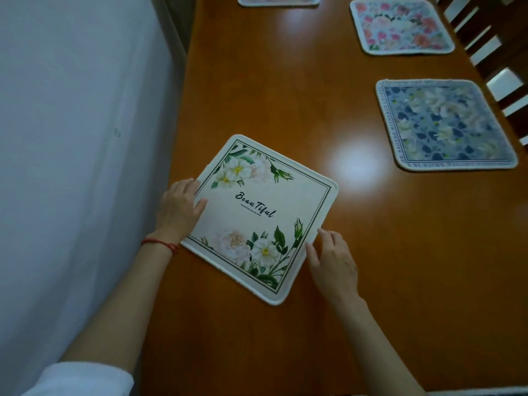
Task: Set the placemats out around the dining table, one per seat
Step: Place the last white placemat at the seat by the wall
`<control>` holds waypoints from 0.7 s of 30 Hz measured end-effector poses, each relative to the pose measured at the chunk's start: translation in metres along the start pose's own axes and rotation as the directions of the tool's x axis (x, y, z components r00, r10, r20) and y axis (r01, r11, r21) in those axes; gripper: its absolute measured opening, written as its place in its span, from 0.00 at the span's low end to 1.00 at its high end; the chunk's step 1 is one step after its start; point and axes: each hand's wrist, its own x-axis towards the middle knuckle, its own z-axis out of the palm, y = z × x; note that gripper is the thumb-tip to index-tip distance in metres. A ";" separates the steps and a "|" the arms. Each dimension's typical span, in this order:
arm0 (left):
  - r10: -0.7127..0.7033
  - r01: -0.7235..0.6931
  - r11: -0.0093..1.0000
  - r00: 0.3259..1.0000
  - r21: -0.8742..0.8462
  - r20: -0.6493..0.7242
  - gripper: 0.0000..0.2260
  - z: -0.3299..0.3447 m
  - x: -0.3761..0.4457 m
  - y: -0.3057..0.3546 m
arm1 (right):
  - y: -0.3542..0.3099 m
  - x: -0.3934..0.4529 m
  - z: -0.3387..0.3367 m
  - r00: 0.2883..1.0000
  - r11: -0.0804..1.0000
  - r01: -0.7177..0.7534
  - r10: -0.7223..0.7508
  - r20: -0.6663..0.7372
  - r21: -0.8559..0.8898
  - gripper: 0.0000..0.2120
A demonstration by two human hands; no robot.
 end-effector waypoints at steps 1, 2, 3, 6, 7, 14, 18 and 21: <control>-0.008 0.008 1.000 1.000 -0.015 0.005 0.19 0.003 0.005 0.000 | -0.001 0.000 0.001 1.000 1.000 -0.016 0.016 0.002 0.009 0.21; -0.025 0.026 0.999 1.000 -0.038 0.012 0.19 0.005 0.011 0.000 | -0.001 0.000 0.002 0.999 0.999 -0.034 0.034 0.010 0.022 0.21; -0.043 0.044 0.997 0.999 -0.068 0.017 0.19 0.008 0.015 0.000 | -0.002 0.000 0.003 0.998 0.997 -0.058 0.057 0.023 0.041 0.21; -0.091 0.096 0.984 0.995 -0.153 0.036 0.19 0.014 0.026 0.001 | -0.006 0.000 0.008 0.992 0.988 -0.120 0.115 0.053 0.100 0.22; -0.116 0.122 0.978 0.992 -0.172 0.043 0.19 0.016 0.029 0.000 | -0.008 0.000 0.010 0.990 0.983 -0.135 0.129 0.056 0.123 0.23; -0.281 0.286 0.919 0.958 -0.271 0.058 0.18 0.013 0.045 0.001 | -0.022 0.010 0.011 0.918 0.804 -0.379 0.388 0.080 0.458 0.23; -0.333 0.338 0.877 0.940 -0.343 0.074 0.18 0.010 0.047 0.002 | -0.023 0.016 0.011 0.856 0.680 -0.483 0.500 0.133 0.551 0.24; -0.359 0.360 0.847 0.930 -0.392 0.078 0.18 0.010 0.046 0.000 | -0.022 0.018 0.011 0.830 0.629 -0.515 0.536 0.156 0.582 0.24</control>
